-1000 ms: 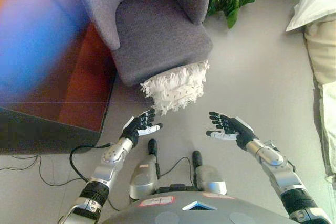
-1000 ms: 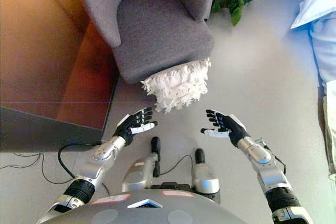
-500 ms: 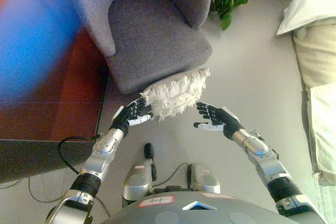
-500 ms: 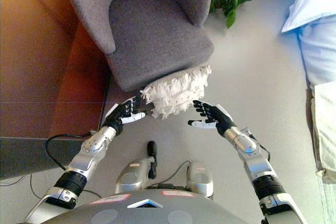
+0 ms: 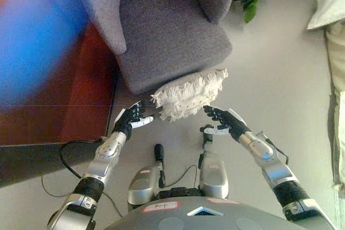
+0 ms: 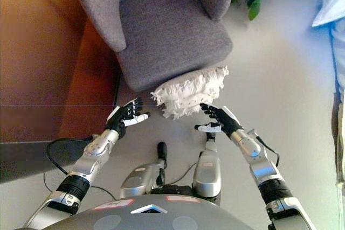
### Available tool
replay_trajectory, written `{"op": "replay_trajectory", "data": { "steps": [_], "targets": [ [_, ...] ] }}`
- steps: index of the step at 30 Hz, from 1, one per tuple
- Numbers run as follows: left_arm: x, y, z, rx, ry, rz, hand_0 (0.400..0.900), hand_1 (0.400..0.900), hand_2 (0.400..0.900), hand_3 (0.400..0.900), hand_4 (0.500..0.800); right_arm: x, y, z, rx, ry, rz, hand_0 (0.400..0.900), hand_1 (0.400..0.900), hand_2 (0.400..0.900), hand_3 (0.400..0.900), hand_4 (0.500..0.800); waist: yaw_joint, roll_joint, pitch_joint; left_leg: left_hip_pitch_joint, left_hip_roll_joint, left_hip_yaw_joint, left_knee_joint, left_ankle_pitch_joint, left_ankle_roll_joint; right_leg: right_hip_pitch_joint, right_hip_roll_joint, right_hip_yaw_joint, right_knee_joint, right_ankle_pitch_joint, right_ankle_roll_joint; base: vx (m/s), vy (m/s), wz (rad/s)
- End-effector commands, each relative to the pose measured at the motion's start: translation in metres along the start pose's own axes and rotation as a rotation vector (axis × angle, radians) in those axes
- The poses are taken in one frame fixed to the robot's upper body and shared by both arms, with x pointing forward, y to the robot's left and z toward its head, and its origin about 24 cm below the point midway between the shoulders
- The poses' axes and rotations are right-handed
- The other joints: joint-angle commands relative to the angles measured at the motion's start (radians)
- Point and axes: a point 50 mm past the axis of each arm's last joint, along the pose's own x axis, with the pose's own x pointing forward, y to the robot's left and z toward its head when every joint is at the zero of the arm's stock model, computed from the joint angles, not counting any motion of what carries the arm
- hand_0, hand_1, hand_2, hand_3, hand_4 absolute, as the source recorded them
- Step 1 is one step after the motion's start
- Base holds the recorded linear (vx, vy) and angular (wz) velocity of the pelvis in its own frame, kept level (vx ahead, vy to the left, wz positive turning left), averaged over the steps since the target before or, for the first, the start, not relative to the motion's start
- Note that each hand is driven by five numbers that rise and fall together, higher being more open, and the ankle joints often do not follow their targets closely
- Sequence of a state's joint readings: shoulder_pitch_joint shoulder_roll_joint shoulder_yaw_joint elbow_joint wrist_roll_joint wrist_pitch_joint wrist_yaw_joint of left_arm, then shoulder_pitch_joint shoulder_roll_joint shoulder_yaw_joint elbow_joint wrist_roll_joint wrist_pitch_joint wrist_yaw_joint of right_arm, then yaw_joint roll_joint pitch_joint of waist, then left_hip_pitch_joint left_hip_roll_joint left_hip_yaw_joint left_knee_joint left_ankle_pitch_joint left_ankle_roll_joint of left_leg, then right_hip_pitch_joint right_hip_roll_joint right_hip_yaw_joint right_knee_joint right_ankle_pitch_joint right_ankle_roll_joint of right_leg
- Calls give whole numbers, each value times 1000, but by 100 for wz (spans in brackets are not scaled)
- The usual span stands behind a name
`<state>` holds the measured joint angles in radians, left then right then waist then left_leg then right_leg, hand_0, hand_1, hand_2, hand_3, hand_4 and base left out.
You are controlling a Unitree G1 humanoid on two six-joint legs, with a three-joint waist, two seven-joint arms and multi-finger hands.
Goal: Pick up the pillow and put it on the sofa.
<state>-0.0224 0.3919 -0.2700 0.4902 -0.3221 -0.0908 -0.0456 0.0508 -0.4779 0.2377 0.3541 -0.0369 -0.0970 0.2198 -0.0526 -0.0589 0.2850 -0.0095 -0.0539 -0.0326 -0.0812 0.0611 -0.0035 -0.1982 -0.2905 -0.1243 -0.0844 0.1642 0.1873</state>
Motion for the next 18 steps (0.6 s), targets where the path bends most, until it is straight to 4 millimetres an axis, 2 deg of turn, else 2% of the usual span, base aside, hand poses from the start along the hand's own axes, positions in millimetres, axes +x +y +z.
{"op": "replay_trajectory", "data": {
  "steps": [1,2,3,5,6,8,9,12,18],
  "targets": [
    [10,-4,46,-25,-224,-5,900,900,900,900,800,4,-58,60,-192,-231,-202,900,900,900,900,800,-4,36,1,5,83,-40,-6,-83,-62,-57,19,-34,100,54,17,-8,-424,109],
    [14,-10,57,-28,-260,-33,900,900,900,900,800,1,-77,70,-318,-241,-281,900,900,900,900,800,-3,56,28,-35,116,-64,-6,-64,-78,-88,32,-56,147,12,2,-37,-320,95],
    [14,-11,57,-29,-262,-33,900,900,900,900,800,1,-77,71,-321,-242,-283,900,900,900,900,800,-8,60,26,-40,118,-70,-6,-64,-80,-93,32,-62,153,7,1,-55,-295,96],
    [20,-19,71,-21,-304,-62,900,900,900,900,800,2,-99,85,-444,-253,-396,900,900,900,900,800,-10,82,60,-79,139,-72,-6,-45,-90,-114,35,-89,207,-36,-9,-74,-209,90],
    [24,-24,80,-14,-326,-78,900,900,900,900,800,2,-108,93,-511,-258,-447,900,900,900,900,800,-20,86,77,-112,148,-43,-1,-26,-92,-127,23,-108,228,-46,-12,-150,-223,120],
    [28,-29,96,1,-374,-99,900,900,900,900,800,-3,-128,108,-647,-265,-556,900,900,900,900,800,-39,94,110,-175,174,76,37,-1,-92,-163,4,-140,280,-73,-22,-172,-150,91],
    [29,-33,101,4,-391,-116,900,900,900,900,800,-2,-134,119,-723,-274,-572,900,900,900,900,800,-40,102,124,-200,179,105,58,5,-88,-189,2,-144,298,-75,-27,-141,-46,23],
    [30,-37,114,-7,-437,-124,900,900,900,900,800,-1,-153,147,-869,-301,-648,900,900,900,900,800,-28,115,138,-258,170,126,93,-1,-75,-281,6,-123,352,-75,-28,-98,-2,-15],
    [33,-39,138,-7,-512,-118,900,900,900,900,800,-3,-178,188,-943,-356,-810,900,900,900,900,800,-14,108,184,-422,163,140,219,-28,-81,-420,-7,-93,421,-74,-22,-107,-22,-3]
  ]
}}
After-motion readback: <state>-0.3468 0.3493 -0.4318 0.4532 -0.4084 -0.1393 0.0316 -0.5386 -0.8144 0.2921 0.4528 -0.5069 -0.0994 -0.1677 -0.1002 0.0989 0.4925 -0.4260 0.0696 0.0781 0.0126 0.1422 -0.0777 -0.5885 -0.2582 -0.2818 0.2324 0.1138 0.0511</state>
